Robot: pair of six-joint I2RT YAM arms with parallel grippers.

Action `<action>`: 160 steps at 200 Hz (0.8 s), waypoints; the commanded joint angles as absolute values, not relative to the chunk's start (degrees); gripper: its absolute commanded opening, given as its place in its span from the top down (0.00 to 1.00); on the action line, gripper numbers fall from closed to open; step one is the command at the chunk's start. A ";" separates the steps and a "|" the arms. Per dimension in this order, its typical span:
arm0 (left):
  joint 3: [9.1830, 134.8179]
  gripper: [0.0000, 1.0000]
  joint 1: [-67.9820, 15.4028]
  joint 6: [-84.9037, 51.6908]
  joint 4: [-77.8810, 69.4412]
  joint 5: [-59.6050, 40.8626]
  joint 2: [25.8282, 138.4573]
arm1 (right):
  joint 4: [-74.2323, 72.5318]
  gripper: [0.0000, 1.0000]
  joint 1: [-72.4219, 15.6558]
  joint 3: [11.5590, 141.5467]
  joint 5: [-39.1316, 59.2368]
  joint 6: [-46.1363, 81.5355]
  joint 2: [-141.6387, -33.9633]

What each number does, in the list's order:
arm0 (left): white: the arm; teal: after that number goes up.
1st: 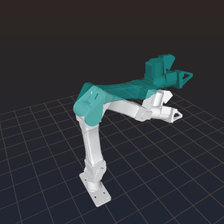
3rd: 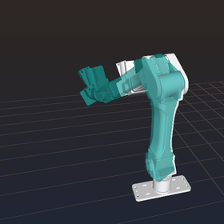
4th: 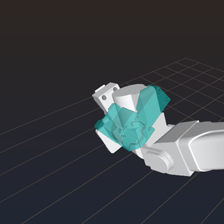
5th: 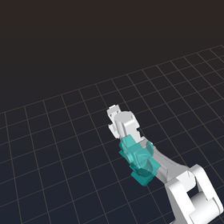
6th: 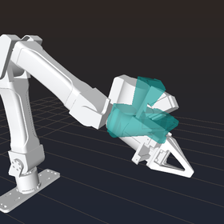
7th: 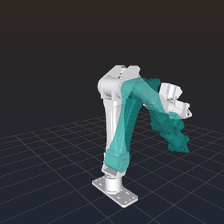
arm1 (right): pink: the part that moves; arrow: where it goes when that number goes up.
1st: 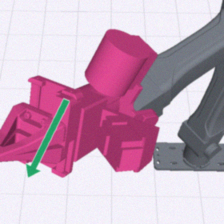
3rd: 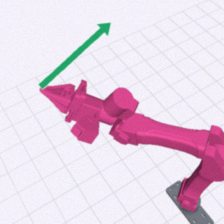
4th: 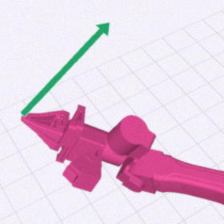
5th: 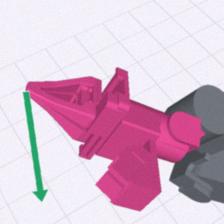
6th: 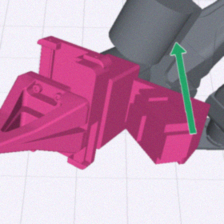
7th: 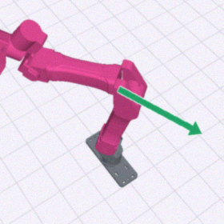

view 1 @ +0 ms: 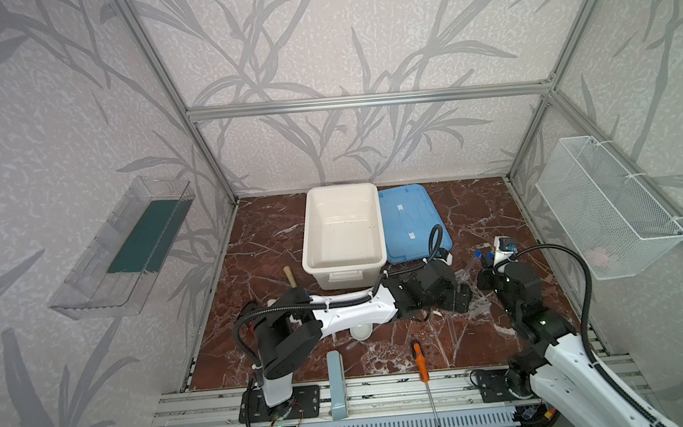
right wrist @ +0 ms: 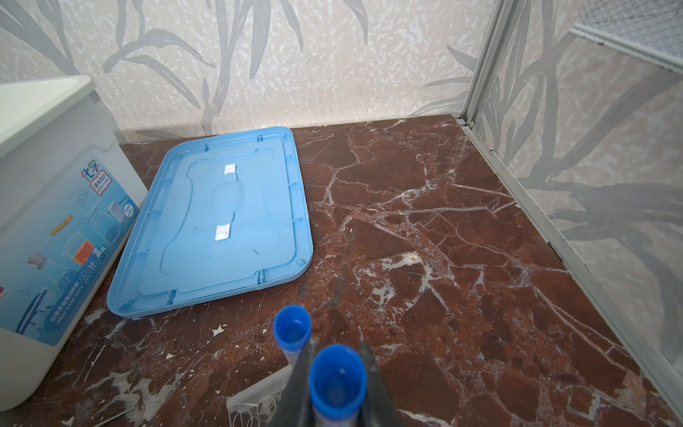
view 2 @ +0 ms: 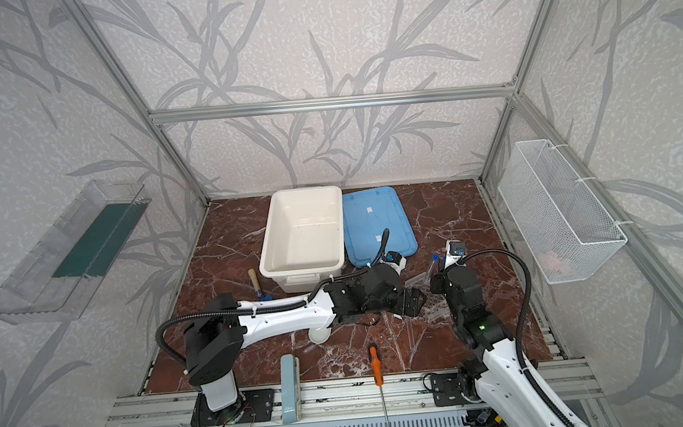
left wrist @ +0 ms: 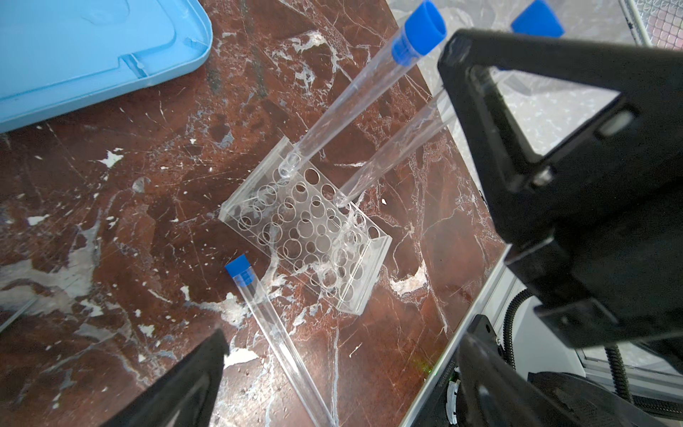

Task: Organize the chemistry lab equipment
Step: 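Carry the tube with the right gripper into the clear rack and release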

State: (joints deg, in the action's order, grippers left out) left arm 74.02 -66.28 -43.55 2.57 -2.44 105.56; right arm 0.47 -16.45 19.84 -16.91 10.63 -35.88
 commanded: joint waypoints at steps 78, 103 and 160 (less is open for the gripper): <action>72.66 0.01 -66.45 -43.68 1.06 -0.88 105.47 | -4.94 0.82 -16.44 16.90 -15.68 7.89 -36.68; 72.95 0.01 -66.47 -43.72 1.74 -0.34 105.50 | -5.20 0.81 -16.44 15.70 -11.54 2.12 -34.67; 73.39 0.01 -66.45 -44.82 6.43 2.81 105.61 | -6.24 0.63 -16.46 12.40 -14.79 1.89 -30.71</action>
State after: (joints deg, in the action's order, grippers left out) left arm 73.30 -66.28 -43.68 3.75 0.45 105.56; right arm -4.86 -16.45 12.64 -14.04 2.98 -32.14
